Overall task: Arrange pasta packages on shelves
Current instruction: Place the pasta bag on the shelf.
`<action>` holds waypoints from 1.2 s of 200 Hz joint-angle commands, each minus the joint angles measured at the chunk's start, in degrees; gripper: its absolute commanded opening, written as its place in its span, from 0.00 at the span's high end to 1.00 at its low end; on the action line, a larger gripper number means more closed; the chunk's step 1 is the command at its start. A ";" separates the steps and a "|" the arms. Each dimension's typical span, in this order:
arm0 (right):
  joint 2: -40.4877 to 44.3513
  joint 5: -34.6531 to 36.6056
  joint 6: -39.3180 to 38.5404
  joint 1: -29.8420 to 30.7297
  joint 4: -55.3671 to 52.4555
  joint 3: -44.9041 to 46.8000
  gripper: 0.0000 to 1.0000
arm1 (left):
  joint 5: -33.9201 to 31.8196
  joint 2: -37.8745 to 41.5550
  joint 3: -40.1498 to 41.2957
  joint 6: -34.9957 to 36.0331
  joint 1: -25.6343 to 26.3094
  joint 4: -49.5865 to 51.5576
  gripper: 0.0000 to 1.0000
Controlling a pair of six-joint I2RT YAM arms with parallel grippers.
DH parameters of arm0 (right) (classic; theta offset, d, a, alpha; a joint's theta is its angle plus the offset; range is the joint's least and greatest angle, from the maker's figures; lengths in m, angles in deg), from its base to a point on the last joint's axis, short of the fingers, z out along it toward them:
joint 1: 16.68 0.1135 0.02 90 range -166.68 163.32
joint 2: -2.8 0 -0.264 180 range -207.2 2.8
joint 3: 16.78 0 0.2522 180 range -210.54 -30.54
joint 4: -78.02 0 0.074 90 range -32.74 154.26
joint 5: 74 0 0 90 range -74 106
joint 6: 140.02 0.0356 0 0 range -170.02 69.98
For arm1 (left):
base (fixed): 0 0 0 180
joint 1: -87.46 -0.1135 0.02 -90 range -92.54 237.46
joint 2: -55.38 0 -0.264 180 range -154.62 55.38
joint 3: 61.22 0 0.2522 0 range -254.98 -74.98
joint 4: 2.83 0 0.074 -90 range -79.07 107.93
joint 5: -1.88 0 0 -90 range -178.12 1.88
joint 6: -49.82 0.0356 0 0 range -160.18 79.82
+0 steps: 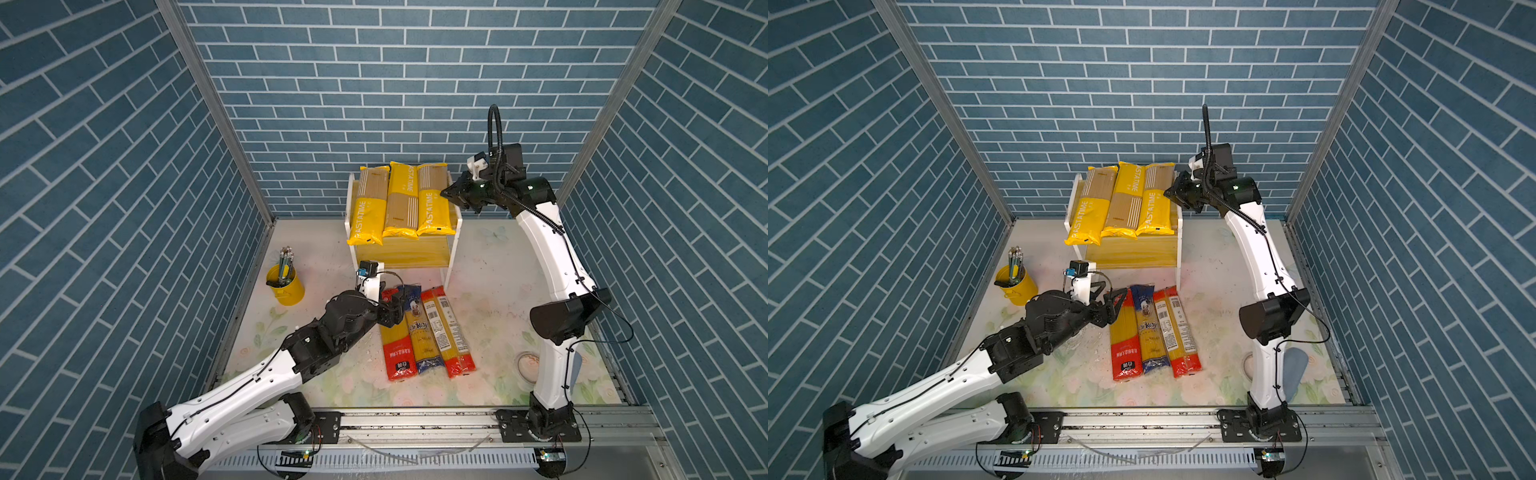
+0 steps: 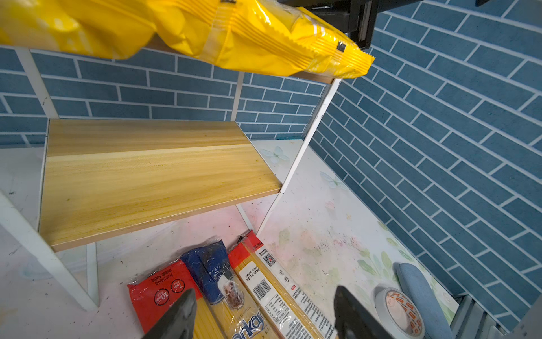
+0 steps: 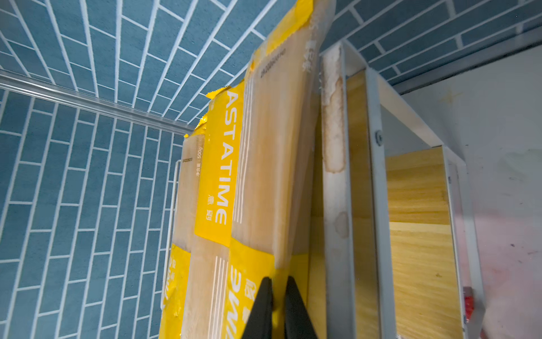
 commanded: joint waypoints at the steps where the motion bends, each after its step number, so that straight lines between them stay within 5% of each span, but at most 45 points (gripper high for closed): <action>1: 1.60 1.54 -5.37 0.26 -1.58 -2.56 0.83 | 0.65 -0.73 -0.15 -0.32 0.33 -1.03 0.26; 40: 3.90 1.43 -8.99 0.26 -3.06 -2.74 0.70 | 1.43 -1.89 -0.90 -0.38 0.33 -1.80 0.25; 109: 7.27 -1.03 -10.11 0.33 -4.27 -3.50 0.69 | -0.43 -1.70 -1.41 -1.38 0.33 -0.72 0.26; 164: 15.88 -0.25 -11.11 0.60 0.32 9.55 0.70 | -1.26 -2.40 -1.93 -2.00 0.33 1.07 0.26; 240: 40.85 12.62 -11.46 2.40 17.41 47.67 0.74 | 1.61 -4.35 3.34 -5.36 0.73 -4.64 0.24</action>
